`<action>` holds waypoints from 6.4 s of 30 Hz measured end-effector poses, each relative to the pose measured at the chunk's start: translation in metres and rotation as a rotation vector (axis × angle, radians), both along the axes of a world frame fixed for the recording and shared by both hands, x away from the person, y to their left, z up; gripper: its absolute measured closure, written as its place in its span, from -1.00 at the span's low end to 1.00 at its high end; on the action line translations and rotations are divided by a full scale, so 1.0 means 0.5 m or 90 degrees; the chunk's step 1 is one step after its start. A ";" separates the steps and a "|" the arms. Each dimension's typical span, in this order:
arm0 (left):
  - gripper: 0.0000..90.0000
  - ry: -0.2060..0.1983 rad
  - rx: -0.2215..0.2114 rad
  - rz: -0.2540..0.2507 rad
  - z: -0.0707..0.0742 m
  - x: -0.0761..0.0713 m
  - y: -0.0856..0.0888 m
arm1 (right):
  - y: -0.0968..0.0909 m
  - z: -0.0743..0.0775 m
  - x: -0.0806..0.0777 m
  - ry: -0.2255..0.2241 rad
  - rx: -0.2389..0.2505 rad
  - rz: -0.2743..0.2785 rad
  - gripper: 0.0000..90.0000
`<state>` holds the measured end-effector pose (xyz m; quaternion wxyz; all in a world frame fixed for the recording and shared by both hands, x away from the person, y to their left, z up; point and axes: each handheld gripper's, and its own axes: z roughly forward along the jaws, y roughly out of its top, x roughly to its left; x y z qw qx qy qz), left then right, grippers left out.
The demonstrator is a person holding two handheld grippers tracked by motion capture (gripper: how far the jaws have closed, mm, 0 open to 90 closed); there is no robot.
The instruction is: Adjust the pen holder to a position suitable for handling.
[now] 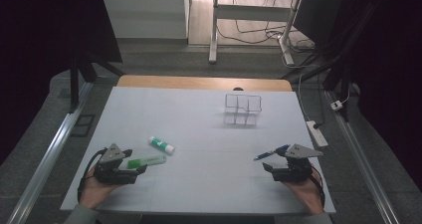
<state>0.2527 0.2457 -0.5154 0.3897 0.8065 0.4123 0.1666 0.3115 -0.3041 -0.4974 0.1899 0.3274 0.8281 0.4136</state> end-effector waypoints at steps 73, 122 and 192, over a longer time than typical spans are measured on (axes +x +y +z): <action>-0.58 0.001 0.017 0.003 -0.006 0.005 -0.007 | 0.049 0.049 0.200 0.045 -0.017 -0.141 0.04; -0.60 0.003 0.035 0.019 -0.009 0.004 -0.007 | 0.075 0.010 0.327 0.026 -0.023 -0.155 0.98; -0.59 0.003 0.041 0.016 -0.009 0.001 -0.011 | 0.181 0.004 0.351 0.017 -0.042 -0.109 0.98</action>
